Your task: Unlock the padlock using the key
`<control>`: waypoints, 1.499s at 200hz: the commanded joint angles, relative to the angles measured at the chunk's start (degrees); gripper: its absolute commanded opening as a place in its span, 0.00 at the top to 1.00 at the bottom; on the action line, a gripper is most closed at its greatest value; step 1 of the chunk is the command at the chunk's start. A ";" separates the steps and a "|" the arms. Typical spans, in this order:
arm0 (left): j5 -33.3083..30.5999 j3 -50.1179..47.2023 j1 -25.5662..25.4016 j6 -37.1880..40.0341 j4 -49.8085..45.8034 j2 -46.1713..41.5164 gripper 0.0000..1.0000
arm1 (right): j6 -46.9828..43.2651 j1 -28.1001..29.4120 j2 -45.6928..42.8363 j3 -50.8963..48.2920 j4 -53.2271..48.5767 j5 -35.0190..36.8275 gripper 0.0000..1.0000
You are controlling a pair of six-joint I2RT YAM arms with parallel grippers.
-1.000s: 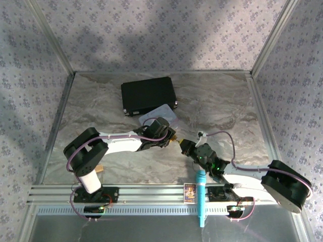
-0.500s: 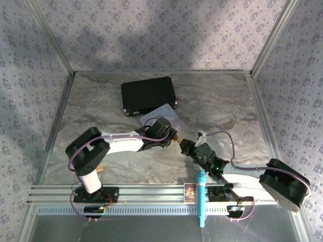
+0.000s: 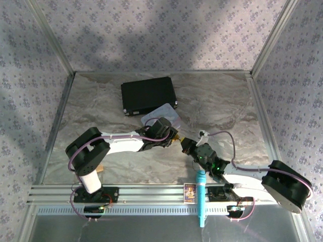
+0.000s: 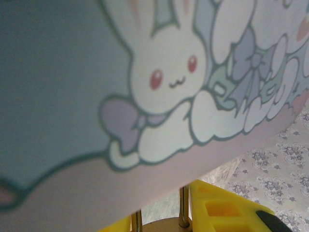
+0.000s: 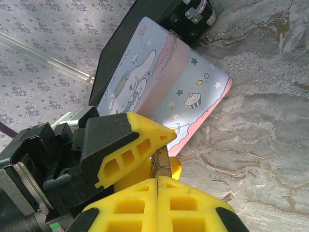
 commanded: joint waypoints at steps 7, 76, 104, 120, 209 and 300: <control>10.96 -1.90 -1.64 -7.49 -0.86 3.31 0.91 | 0.36 0.50 1.53 0.77 -0.07 2.21 1.00; 10.83 -1.91 -2.22 -7.67 -1.25 2.65 0.90 | 1.25 1.44 1.88 1.22 -1.42 5.25 1.00; 11.18 -1.29 -2.52 -7.82 -0.86 3.41 0.90 | 1.14 1.99 4.15 1.88 1.36 3.77 1.00; 11.33 -1.38 -2.61 -8.02 -0.57 3.42 0.90 | 1.09 1.98 6.00 2.50 2.04 2.77 1.00; 11.24 -1.23 -2.30 -8.37 -0.50 3.37 0.90 | 2.34 3.48 10.91 1.82 7.23 3.35 1.00; 11.77 -0.74 -2.08 -8.43 -0.36 3.11 0.90 | 3.62 4.44 13.58 1.87 7.72 4.44 1.00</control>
